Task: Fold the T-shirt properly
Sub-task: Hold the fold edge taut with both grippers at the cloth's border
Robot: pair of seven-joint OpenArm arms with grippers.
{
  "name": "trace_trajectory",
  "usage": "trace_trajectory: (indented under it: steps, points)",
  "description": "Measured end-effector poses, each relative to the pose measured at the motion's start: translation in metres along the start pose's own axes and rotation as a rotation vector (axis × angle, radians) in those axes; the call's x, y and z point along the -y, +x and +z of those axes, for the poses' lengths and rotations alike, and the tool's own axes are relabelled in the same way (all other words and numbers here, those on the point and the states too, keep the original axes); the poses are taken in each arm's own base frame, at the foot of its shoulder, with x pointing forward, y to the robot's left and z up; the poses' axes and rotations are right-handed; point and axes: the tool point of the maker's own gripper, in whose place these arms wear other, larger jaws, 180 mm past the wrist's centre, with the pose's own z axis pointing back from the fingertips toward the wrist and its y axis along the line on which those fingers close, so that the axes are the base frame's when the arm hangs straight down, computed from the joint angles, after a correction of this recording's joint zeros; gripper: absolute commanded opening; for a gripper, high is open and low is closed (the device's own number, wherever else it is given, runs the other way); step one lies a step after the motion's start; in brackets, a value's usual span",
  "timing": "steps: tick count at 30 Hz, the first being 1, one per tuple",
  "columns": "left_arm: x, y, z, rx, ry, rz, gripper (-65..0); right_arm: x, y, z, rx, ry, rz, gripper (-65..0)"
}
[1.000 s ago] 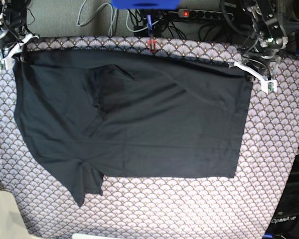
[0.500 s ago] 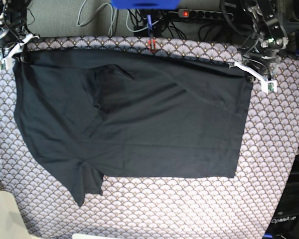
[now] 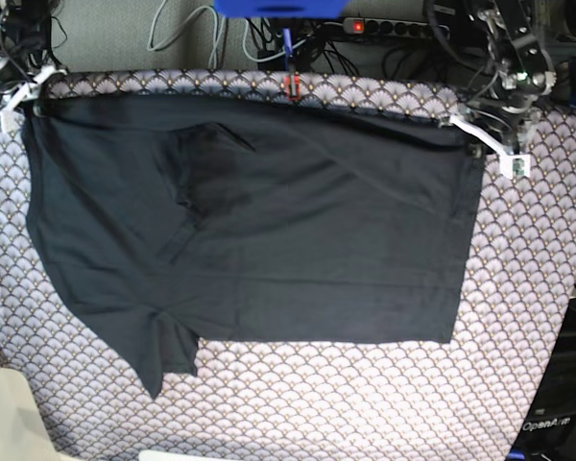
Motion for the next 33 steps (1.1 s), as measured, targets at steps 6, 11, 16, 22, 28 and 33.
trace_trajectory:
  steps: [6,11,16,22,28,33]
  points:
    - [-0.013,-0.003,0.004,0.006,0.032,0.038,-47.6,0.012,0.002,0.006,0.013,-0.033,-0.017,-48.4]
    - [-0.016,-0.002,0.005,0.008,0.039,0.037,-47.5,0.014,0.009,0.008,0.026,-0.041,-0.003,-48.3]
    - [-0.017,-0.002,0.005,0.008,0.041,0.037,-47.5,0.014,0.006,0.008,0.008,-0.041,-0.004,-47.9]
    - [-0.017,0.000,0.005,0.012,0.043,0.039,-47.4,0.017,0.015,0.002,-0.012,-0.047,0.006,-43.9]
    - [-0.017,0.007,0.003,0.029,0.042,0.041,-43.7,0.021,0.021,0.000,-0.017,-0.053,0.013,-26.9]
    - [-0.017,0.007,0.003,0.028,0.042,0.042,-38.5,0.021,0.019,0.001,-0.021,-0.054,0.014,-24.0]
